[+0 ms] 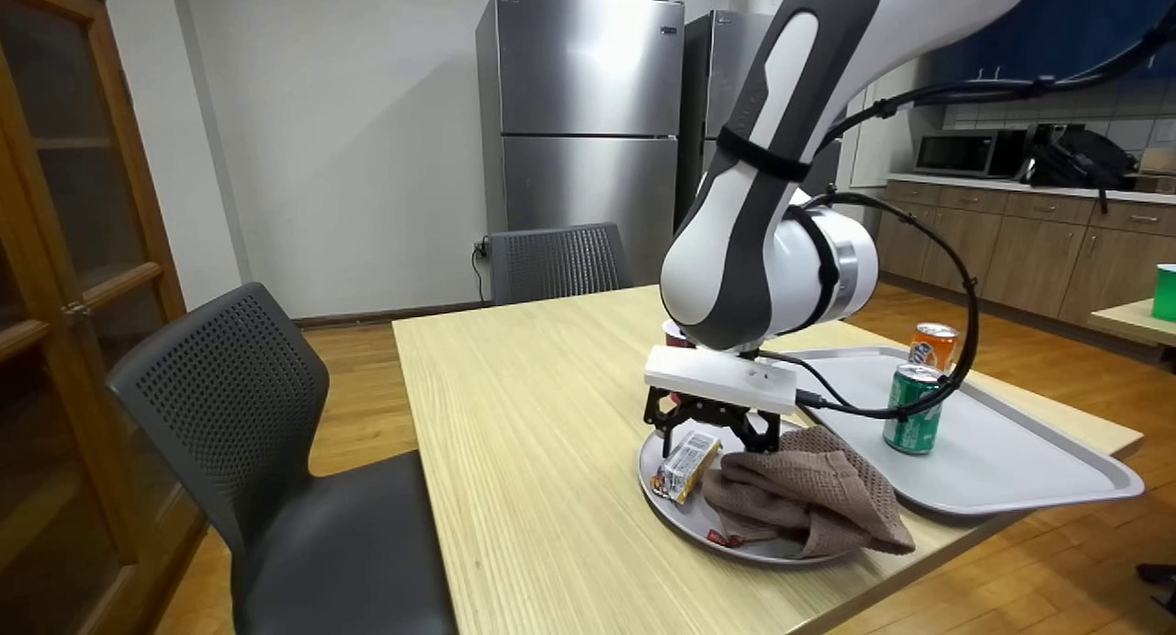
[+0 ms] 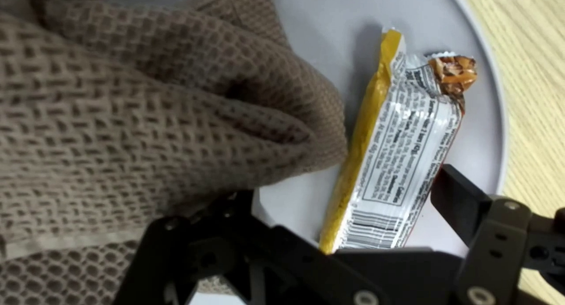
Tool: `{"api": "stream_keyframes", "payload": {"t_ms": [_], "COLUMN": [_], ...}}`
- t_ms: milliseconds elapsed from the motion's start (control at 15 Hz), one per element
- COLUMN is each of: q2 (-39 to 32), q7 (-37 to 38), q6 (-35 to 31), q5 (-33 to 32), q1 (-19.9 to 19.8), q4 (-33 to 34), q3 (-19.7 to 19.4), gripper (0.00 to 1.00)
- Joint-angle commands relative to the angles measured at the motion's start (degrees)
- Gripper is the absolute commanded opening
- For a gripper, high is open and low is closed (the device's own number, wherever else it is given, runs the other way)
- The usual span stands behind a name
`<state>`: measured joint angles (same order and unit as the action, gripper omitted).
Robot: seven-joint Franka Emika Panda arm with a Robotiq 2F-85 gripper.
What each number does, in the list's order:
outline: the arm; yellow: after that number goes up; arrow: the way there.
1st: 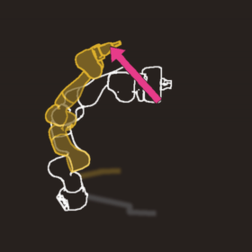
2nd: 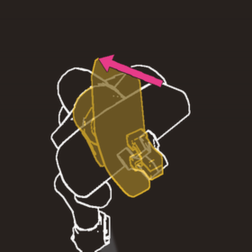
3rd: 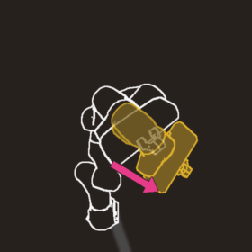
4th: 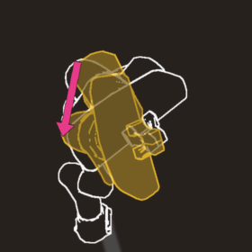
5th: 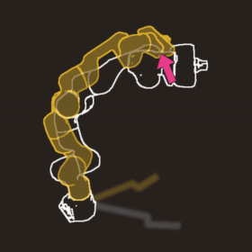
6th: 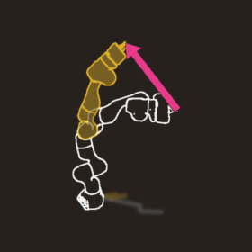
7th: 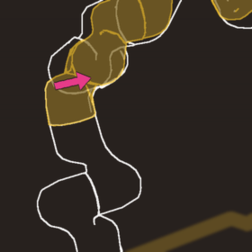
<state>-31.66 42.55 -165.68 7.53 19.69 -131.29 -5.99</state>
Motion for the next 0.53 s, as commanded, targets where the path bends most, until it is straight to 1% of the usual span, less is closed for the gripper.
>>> {"api": "stream_keyframes", "payload": {"t_ms": [0,200,267,333,467], "q2": [1.54,1.71,1.77,1.76,1.53], "q7": [0.63,0.45,0.52,0.55,0.97], "q6": [0.59,0.81,0.66,0.68,0.38], "q5": [-0.19,-0.01,-0.05,-0.06,0.14], "q1": [0.77,0.49,0.59,0.62,0.71], "q4": [-0.55,-0.63,-0.70,-0.69,-0.61], "q3": [-0.51,-0.22,-0.30,-0.31,-0.39], "gripper": [1.00,1.00,0.75,0.74,0.58]}}
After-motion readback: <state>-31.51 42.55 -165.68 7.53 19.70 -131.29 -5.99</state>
